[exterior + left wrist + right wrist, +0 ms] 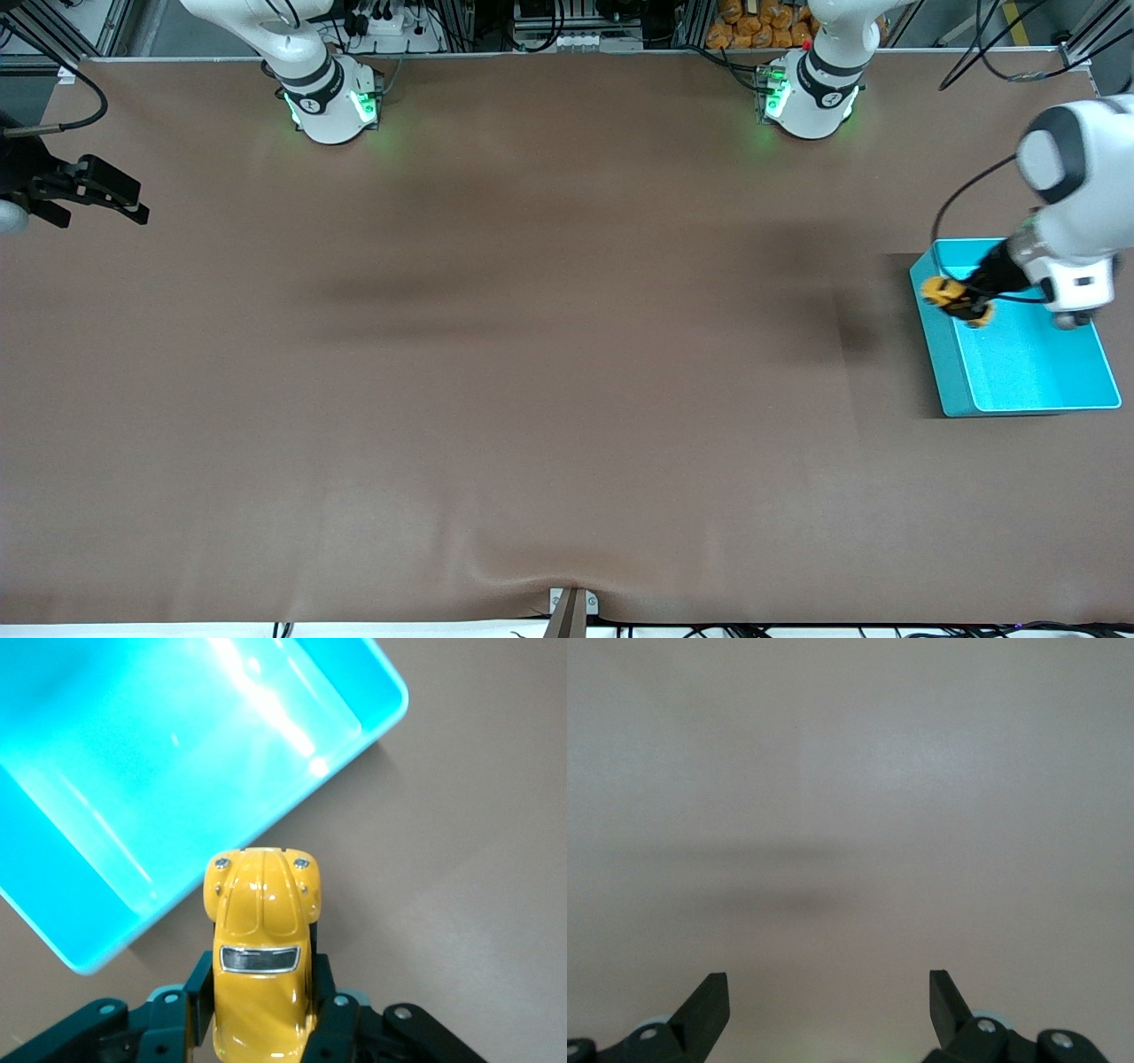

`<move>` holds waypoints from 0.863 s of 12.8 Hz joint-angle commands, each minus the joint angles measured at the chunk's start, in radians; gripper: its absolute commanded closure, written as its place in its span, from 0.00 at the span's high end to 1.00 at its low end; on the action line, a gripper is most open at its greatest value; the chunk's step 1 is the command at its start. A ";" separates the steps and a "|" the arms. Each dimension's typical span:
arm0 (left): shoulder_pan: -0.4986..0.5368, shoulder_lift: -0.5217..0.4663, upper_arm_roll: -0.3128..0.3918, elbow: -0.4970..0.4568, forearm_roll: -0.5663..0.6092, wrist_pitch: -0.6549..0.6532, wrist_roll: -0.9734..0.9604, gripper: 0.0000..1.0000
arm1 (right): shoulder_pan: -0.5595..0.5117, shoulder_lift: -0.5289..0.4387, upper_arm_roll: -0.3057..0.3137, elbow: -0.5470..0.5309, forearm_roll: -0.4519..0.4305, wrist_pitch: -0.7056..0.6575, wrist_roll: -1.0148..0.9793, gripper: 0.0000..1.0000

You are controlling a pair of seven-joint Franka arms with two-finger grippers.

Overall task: Wind and store yellow beetle car
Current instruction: 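Lift the car with the left gripper and lower it into the bin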

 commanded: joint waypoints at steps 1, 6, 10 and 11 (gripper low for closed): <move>0.059 0.011 -0.005 0.036 -0.004 -0.037 0.178 0.00 | 0.024 -0.003 -0.016 -0.017 -0.021 0.006 0.014 1.00; 0.125 0.113 -0.005 0.103 0.028 -0.035 0.428 0.00 | 0.016 0.008 -0.016 -0.007 -0.021 0.015 0.014 1.00; 0.200 0.228 -0.005 0.148 0.096 0.024 0.630 0.00 | 0.010 0.022 -0.016 0.000 -0.021 0.015 0.015 1.00; 0.229 0.254 -0.005 0.146 0.096 0.063 0.706 0.00 | 0.007 0.026 -0.016 0.002 -0.021 0.015 0.015 1.00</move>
